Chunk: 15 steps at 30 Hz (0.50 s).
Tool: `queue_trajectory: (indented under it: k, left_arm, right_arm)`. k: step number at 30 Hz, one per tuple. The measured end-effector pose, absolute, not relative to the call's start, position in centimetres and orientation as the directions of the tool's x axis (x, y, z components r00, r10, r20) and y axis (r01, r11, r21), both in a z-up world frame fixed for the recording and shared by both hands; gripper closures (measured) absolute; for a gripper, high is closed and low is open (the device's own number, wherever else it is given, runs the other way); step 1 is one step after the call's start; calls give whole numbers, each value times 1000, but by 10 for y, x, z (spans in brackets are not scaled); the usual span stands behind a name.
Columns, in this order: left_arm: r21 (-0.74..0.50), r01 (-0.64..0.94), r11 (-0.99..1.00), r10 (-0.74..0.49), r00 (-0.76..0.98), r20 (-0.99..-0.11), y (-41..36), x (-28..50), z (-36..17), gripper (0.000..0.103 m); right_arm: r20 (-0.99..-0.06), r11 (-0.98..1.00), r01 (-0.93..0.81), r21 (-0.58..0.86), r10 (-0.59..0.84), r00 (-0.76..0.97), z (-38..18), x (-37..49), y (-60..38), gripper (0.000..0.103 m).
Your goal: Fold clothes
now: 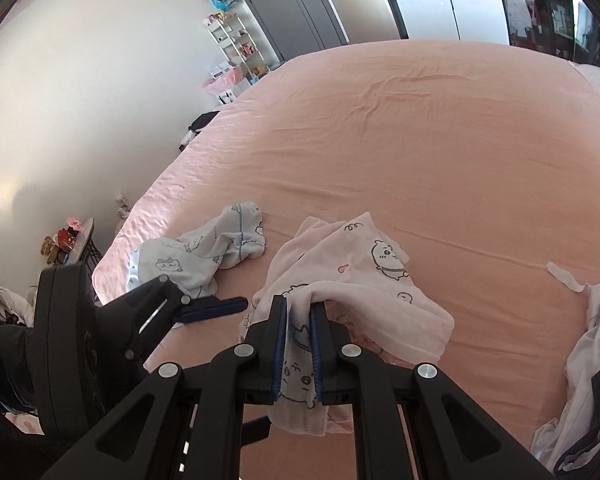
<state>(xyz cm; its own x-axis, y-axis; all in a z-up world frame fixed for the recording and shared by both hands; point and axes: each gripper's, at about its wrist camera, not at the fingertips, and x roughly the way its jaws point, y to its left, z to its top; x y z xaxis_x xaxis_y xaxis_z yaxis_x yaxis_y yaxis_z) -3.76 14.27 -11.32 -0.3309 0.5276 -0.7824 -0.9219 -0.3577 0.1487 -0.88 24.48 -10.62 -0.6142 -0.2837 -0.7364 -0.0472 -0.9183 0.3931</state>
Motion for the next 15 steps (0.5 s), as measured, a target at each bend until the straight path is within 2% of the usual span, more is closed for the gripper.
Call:
queue_trajectory:
  k: [15]
  left_arm:
    - [161, -909, -384, 526, -359, -771, 156, -27, -114, 17]
  right_arm:
    - [-718, -904, -34, 426, -315, -620, -96, -16, 244, 94]
